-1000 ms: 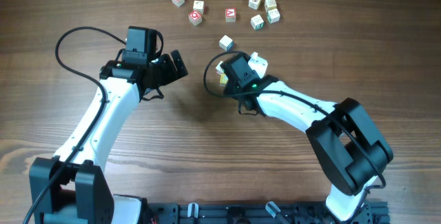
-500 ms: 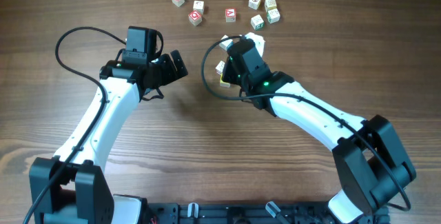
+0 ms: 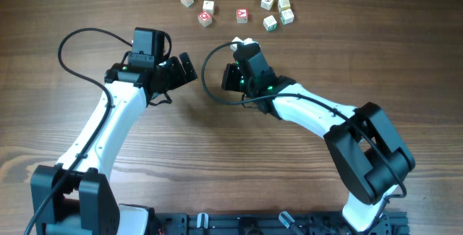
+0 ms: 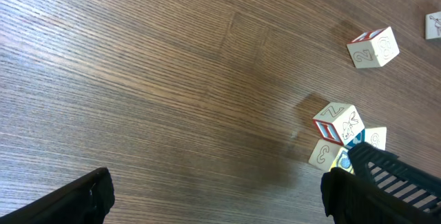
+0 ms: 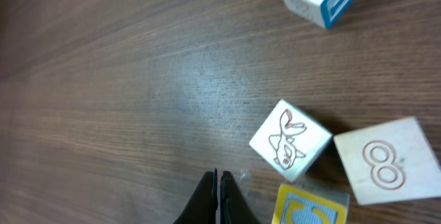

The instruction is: Form a circle

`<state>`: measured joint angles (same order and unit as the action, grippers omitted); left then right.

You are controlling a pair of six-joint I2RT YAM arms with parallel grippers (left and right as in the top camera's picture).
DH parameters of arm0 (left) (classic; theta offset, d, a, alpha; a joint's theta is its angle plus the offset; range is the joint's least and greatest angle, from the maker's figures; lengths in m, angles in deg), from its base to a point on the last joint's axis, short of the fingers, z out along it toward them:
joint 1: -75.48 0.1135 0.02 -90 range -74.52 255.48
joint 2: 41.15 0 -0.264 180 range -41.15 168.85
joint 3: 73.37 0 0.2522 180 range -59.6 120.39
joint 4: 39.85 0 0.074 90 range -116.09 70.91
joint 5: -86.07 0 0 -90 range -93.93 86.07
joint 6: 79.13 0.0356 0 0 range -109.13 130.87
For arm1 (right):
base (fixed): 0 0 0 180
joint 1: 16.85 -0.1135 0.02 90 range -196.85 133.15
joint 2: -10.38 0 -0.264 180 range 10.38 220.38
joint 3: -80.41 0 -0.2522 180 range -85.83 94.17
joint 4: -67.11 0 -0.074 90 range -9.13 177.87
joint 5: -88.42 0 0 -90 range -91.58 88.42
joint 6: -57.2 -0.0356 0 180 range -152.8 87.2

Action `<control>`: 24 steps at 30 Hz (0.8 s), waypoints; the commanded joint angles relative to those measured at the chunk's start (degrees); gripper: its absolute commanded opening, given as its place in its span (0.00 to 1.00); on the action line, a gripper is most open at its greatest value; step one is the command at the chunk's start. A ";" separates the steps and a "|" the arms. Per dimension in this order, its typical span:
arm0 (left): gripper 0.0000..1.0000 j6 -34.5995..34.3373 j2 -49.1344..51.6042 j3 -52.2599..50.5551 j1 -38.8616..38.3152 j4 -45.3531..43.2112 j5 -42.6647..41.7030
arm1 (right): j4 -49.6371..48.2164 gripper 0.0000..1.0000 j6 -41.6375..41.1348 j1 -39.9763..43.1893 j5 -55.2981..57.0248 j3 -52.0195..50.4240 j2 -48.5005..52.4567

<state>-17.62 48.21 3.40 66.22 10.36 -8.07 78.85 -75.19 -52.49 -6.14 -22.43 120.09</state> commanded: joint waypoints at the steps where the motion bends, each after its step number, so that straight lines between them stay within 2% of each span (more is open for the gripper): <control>1: 1.00 1.09 -0.07 -0.07 0.15 0.02 0.59 | 0.79 0.05 -1.31 -0.17 -1.97 0.02 0.72; 11: 1.00 1.09 -0.07 -0.07 0.15 0.02 0.59 | 2.95 0.05 -1.05 -0.17 -1.29 0.02 0.81; 24: 1.00 1.09 -0.07 -0.07 0.15 0.02 0.59 | 1.22 0.05 -1.11 -0.17 -1.31 0.02 3.39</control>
<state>-17.62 48.21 3.40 66.22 10.36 -8.07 80.33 -75.65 -52.49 -7.17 -22.43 122.89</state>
